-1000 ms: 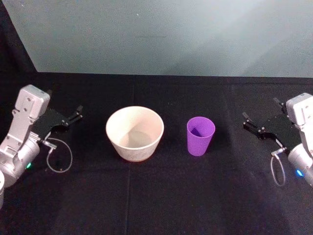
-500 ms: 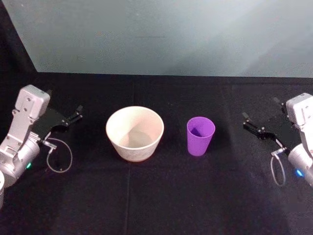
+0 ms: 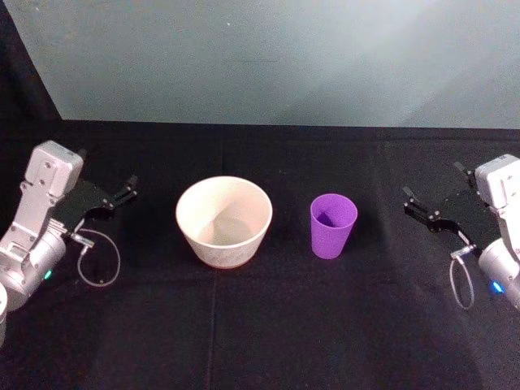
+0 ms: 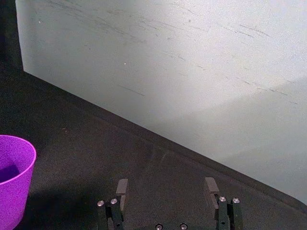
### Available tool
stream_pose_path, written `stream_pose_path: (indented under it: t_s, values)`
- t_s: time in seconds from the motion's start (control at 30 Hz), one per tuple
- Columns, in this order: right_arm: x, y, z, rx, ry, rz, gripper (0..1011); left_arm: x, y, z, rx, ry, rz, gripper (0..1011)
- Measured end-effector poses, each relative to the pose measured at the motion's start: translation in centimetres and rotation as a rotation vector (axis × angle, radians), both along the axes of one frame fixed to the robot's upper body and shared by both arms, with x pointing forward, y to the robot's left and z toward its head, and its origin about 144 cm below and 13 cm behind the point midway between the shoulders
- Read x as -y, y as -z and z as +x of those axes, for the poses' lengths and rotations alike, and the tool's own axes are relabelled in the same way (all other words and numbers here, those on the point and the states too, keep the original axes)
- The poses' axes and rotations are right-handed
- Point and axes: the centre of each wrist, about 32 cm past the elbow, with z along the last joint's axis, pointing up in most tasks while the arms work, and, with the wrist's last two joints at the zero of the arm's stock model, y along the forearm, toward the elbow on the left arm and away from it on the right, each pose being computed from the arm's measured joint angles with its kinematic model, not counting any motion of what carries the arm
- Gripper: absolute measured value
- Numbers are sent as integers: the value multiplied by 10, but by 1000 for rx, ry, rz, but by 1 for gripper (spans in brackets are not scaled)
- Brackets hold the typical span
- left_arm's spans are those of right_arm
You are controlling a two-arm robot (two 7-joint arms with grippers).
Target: Pick up the cup and pour the mung beans from the cup into the bowl.
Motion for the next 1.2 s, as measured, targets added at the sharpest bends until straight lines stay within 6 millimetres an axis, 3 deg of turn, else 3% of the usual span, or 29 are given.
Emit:
stream_pose_path:
  t_s: [1.2]
  values:
    - [0,0,0,0,0,0,1003,0,0,0,0,0,0,1000]
